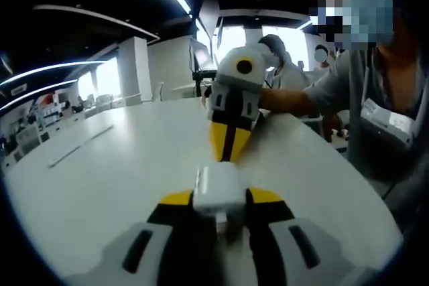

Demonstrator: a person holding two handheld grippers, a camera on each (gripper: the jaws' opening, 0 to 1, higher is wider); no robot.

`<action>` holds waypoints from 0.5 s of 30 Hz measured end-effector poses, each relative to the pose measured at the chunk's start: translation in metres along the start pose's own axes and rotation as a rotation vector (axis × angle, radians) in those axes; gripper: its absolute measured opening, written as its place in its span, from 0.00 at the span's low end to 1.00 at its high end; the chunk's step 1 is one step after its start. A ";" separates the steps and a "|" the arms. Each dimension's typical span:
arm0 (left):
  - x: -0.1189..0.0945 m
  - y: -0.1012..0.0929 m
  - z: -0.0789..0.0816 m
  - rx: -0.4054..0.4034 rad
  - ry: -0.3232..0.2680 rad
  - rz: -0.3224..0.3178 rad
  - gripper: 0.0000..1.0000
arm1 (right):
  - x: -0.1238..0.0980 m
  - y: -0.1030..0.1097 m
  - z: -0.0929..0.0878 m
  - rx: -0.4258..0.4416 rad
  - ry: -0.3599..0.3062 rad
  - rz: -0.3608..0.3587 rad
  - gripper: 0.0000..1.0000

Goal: Plug the desk Type‑C cable into the charger adapter.

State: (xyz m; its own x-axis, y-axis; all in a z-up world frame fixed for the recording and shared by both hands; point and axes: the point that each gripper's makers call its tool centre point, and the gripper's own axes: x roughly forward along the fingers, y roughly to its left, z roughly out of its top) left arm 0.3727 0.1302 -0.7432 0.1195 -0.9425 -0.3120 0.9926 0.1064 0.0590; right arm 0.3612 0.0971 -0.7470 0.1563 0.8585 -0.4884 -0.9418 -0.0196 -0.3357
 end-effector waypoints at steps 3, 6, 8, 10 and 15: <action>-0.001 -0.002 0.004 -0.019 -0.015 -0.015 0.32 | 0.000 0.000 0.000 -0.002 0.001 -0.001 0.04; -0.004 0.001 0.014 -0.040 -0.072 -0.011 0.32 | 0.000 0.000 -0.001 -0.004 0.002 -0.001 0.04; -0.004 0.002 0.017 -0.050 -0.085 -0.008 0.31 | -0.001 0.000 -0.001 -0.006 0.002 -0.001 0.04; -0.003 0.000 0.013 -0.053 -0.065 -0.018 0.28 | -0.001 0.000 -0.002 -0.009 0.003 -0.002 0.04; 0.000 -0.001 0.012 -0.036 -0.058 -0.016 0.27 | -0.002 0.000 -0.003 -0.013 0.004 -0.004 0.04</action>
State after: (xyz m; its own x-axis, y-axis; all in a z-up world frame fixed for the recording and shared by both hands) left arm 0.3711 0.1264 -0.7318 0.1031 -0.9610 -0.2568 0.9946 0.1013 0.0202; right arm 0.3621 0.0942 -0.7483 0.1613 0.8566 -0.4901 -0.9372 -0.0228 -0.3482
